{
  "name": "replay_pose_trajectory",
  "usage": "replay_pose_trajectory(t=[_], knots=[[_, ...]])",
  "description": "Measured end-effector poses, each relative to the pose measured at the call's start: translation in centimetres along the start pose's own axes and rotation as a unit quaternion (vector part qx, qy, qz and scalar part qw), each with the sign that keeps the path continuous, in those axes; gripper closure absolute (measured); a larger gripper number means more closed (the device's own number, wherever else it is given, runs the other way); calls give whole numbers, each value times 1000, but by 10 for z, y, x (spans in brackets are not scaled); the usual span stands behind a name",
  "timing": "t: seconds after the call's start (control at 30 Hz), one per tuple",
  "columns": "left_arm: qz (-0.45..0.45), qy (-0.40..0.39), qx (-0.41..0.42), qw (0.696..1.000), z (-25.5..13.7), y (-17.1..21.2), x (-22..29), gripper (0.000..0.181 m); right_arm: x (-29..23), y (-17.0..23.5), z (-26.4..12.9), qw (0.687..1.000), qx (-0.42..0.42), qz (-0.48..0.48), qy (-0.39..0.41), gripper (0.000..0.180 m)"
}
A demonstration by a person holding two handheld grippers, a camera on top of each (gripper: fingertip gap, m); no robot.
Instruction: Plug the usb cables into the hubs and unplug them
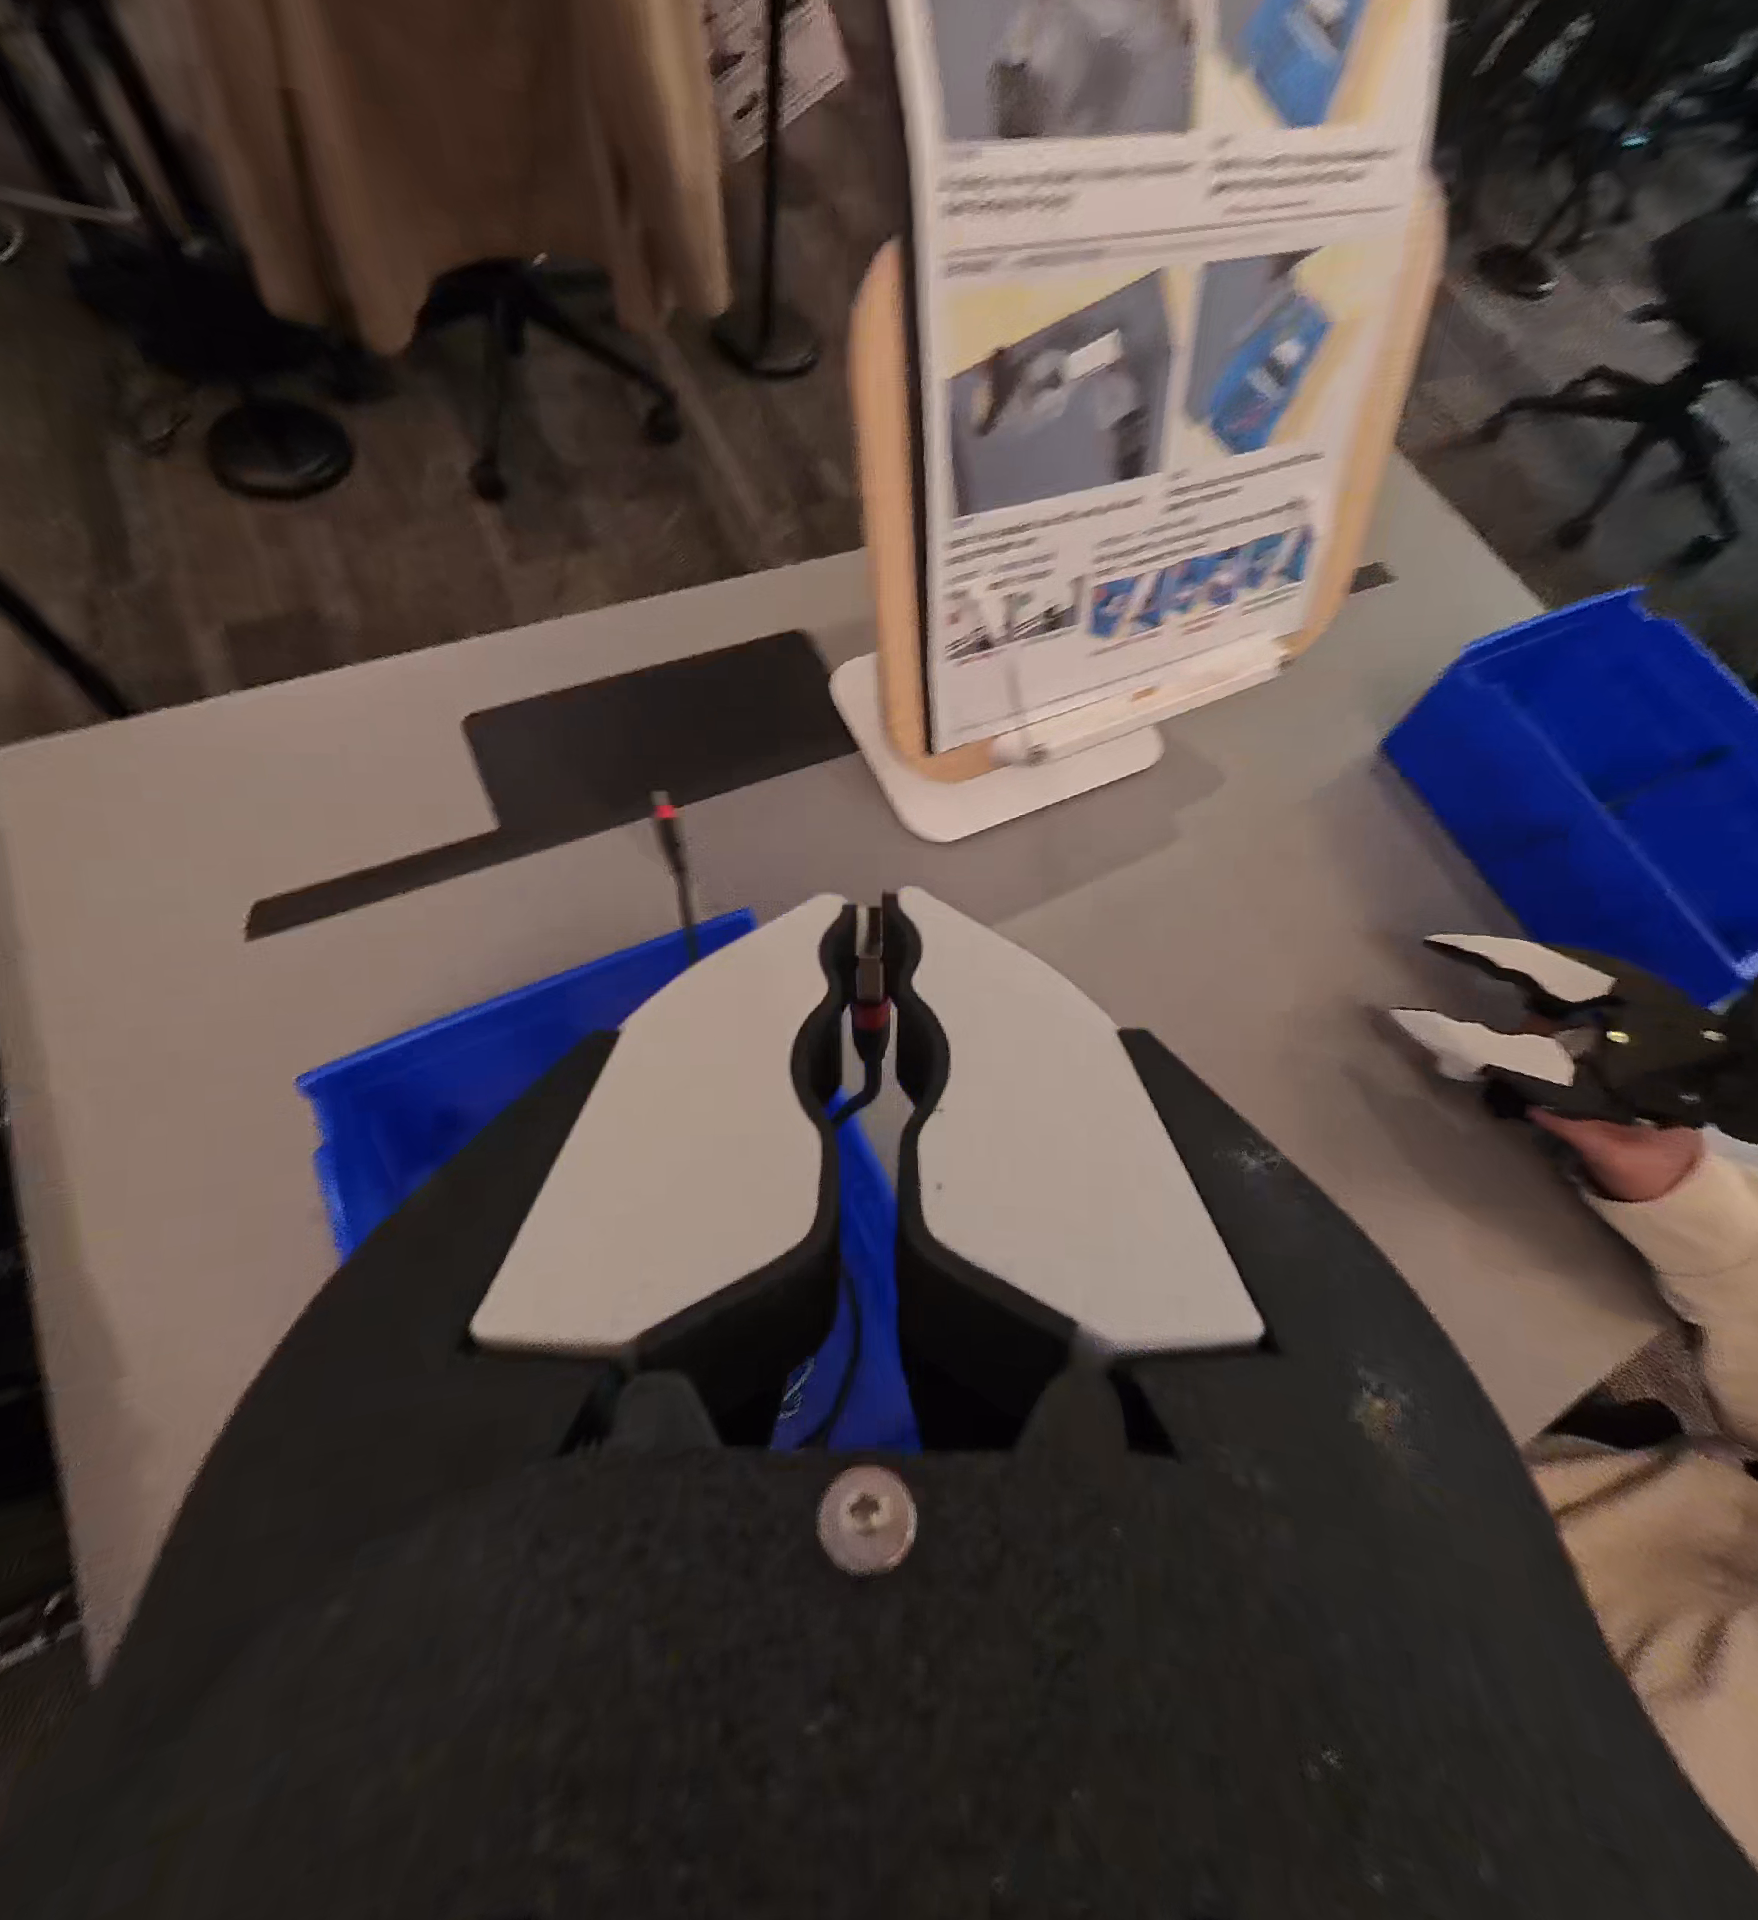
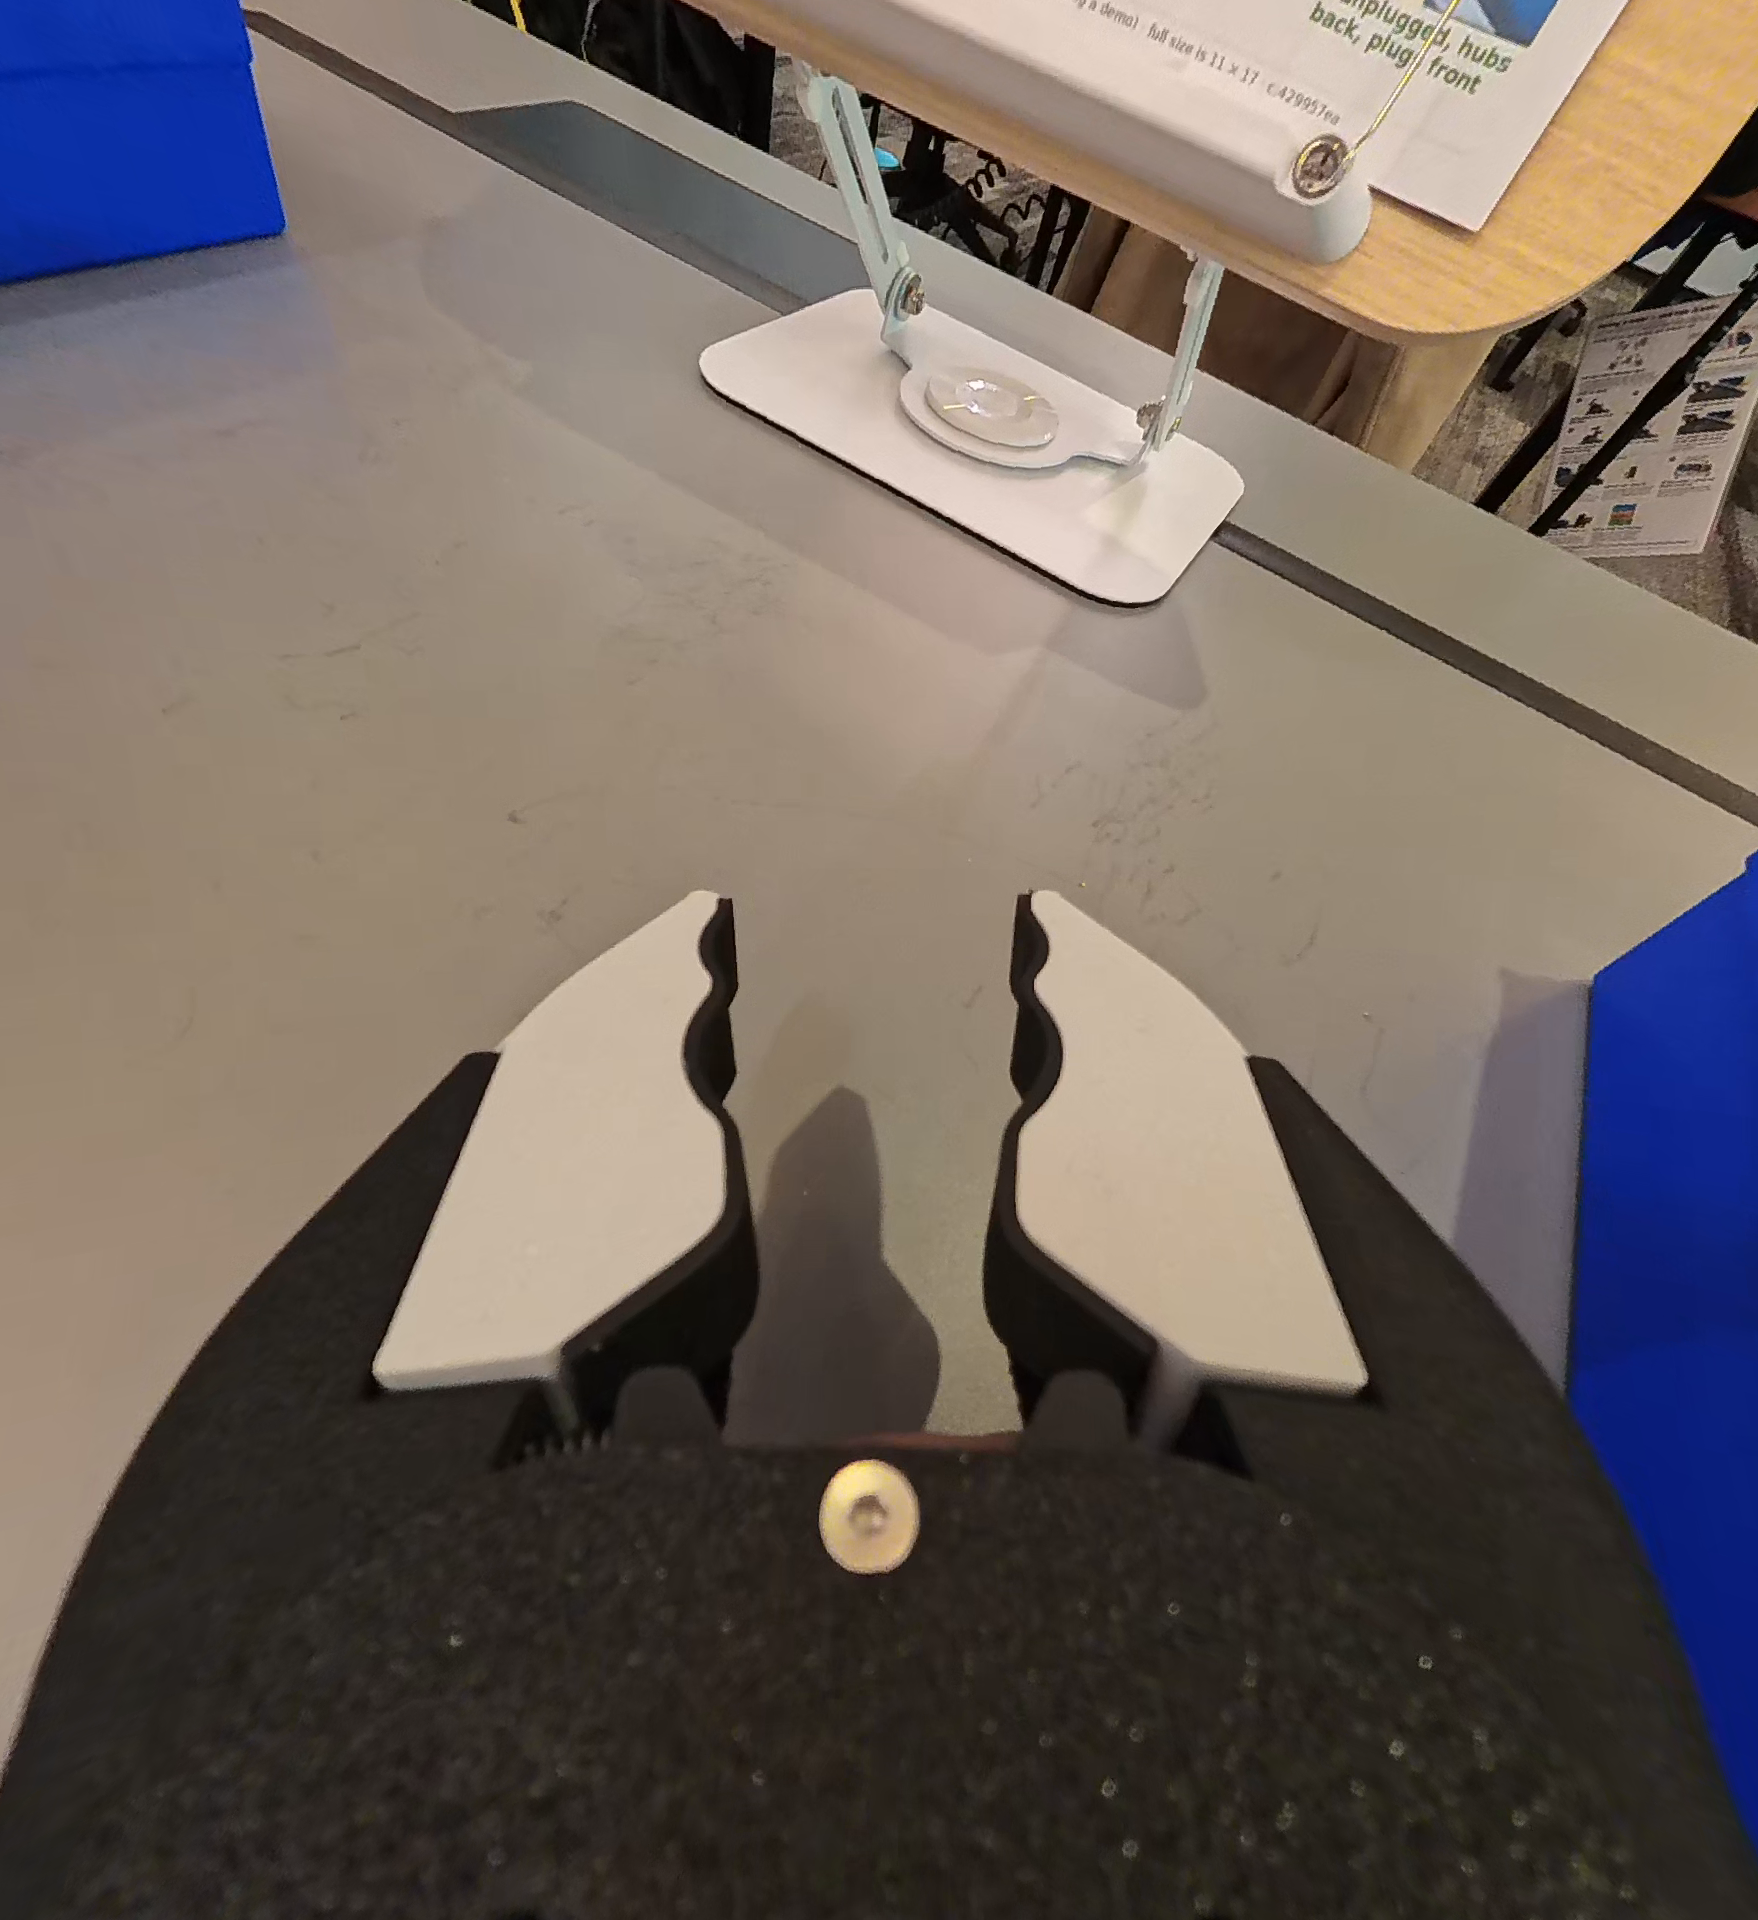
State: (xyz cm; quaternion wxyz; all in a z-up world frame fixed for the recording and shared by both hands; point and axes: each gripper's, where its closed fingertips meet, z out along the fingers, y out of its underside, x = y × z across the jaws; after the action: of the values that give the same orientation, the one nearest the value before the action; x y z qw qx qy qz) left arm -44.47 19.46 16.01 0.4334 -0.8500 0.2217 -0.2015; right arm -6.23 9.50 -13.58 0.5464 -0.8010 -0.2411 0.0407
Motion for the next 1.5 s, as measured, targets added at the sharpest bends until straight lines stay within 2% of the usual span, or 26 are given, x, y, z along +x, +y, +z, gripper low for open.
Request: replay_pose_trajectory(t=[0.1, 0.2, 0.33, 0.47, 0.63, 0.83, 0.9, 0.97, 1.1, 1.2, 1.27, 1.37, 1.5], knots=[[41, 51, -8, 998, 14, -2, 59, 177, 0, 0, 0, 1000, 0, -1, 1, 129], [92, 87, -38, 991, 44, 20, 120, 177, 1, -1, -1, 1000, 3, -2, 3, 129], [148, 110, -108, 977, 106, 78, 181, 177, 3, -1, -3, 1000, 8, -3, 7, 129], [161, 145, -178, 960, 161, 144, 216, 177, 7, -2, -5, 1000, 13, 4, 10, 130], [189, 193, -248, 931, 184, 221, 243, 177, 9, -2, -6, 1000, 17, 17, 6, 130], [192, 212, -262, 922, 176, 280, 249, 174, 6, -2, -5, 1000, 15, 8, 4, 130], [177, 214, -263, 924, 175, 290, 248, 158, 5, -2, -4, 1000, 12, 3, 5, 130], [150, 225, -251, 929, 170, 291, 248, 144, 4, -2, -4, 1000, 11, 0, 4, 130], [112, 228, -190, 948, 146, 277, 242, 132, 4, -2, -4, 1000, 13, 0, 4, 130], [94, 157, -128, 975, 114, 267, 213, 132, 4, -2, -4, 1000, 14, 1, 3, 130], [70, 53, -85, 993, 87, 264, 172, 129, 3, -3, -5, 1000, 15, 0, 3, 130], [26, -83, -41, 995, 42, 277, 110, 119, 3, -2, -4, 1000, 12, -6, 6, 130], [-25, -110, -45, 993, 18, 308, 80, 114, 3, -1, -2, 1000, 6, -9, 8, 130]])
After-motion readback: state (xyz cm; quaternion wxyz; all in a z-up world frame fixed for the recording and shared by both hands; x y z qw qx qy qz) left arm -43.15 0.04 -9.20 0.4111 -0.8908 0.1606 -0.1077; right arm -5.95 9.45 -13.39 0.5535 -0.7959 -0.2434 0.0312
